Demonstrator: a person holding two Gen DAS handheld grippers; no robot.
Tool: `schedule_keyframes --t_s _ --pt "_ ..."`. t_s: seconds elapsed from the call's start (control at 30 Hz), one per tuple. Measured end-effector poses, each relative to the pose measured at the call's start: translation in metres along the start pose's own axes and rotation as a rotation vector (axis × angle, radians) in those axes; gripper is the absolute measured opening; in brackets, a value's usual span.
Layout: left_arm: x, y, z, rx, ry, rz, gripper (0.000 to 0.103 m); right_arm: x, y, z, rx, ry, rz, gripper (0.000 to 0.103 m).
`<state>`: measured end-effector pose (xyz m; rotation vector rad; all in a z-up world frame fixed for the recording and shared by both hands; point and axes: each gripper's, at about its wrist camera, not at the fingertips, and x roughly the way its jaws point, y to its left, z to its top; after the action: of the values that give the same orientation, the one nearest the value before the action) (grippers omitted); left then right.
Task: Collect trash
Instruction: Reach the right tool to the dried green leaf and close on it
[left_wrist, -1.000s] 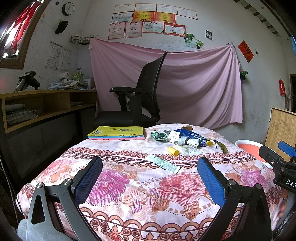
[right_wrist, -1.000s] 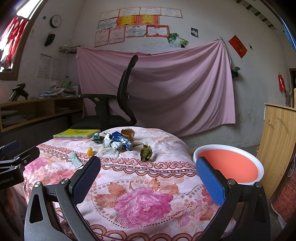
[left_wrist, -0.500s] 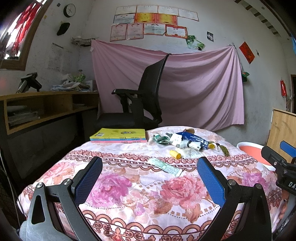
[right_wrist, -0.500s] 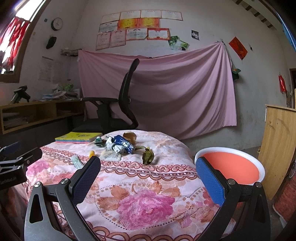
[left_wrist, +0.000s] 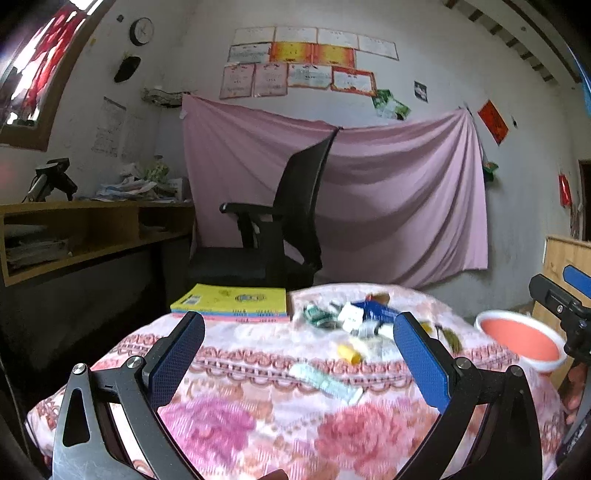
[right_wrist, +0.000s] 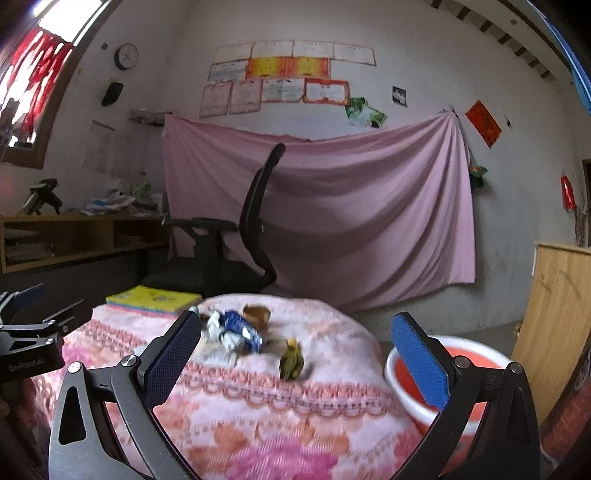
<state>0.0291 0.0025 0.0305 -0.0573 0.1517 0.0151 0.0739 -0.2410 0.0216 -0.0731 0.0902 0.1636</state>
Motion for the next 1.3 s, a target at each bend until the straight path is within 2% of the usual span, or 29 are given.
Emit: schedule_keyframes --t_s 0.17,0.27,0.5,0.6,0.73,0.8,0.87,0.93,1.03,1.1,1.13,1.2,1.3 --pt "0.008 -0.001 0.014 -0.024 -0.07 0.028 0.1 0.027 -0.01 0.02 0.016 -0.043 0.023 0.103" --pt "0.021 -0.005 0.016 -0.024 -0.057 0.037 0.1 0.044 -0.017 0.025 0.031 -0.035 0.036 0.103" --pt "0.058 -0.008 0.005 -0.106 0.15 0.012 0.1 0.082 -0.028 0.008 0.02 0.087 0.035 0.103" --pt "0.073 -0.01 -0.002 -0.129 0.256 0.013 0.1 0.097 -0.034 0.003 0.053 0.18 0.052 0.103" --pt "0.088 -0.011 -0.011 -0.172 0.359 0.003 0.099 0.116 -0.037 -0.004 0.074 0.297 0.051 0.103" --pt "0.094 -0.01 -0.016 -0.193 0.397 0.005 0.094 0.126 -0.037 -0.008 0.075 0.354 0.061 0.103" --pt "0.101 -0.01 -0.021 -0.207 0.441 0.001 0.087 0.134 -0.036 -0.013 0.071 0.408 0.07 0.097" --pt "0.108 -0.01 -0.026 -0.214 0.477 -0.002 0.075 0.143 -0.034 -0.018 0.068 0.462 0.084 0.086" --pt "0.119 -0.008 -0.031 -0.238 0.536 -0.022 0.062 0.154 -0.03 -0.027 0.06 0.539 0.11 0.075" --pt "0.125 -0.006 -0.035 -0.259 0.573 -0.036 0.057 0.159 -0.027 -0.031 0.051 0.575 0.12 0.066" --pt "0.125 -0.006 -0.035 -0.265 0.582 -0.038 0.057 0.162 -0.025 -0.033 0.046 0.597 0.126 0.057" --pt "0.125 -0.005 -0.035 -0.274 0.581 -0.05 0.057 0.167 -0.023 -0.038 0.041 0.636 0.145 0.048" --pt "0.126 -0.006 -0.036 -0.279 0.593 -0.058 0.057 0.174 -0.02 -0.044 0.041 0.688 0.169 0.043"
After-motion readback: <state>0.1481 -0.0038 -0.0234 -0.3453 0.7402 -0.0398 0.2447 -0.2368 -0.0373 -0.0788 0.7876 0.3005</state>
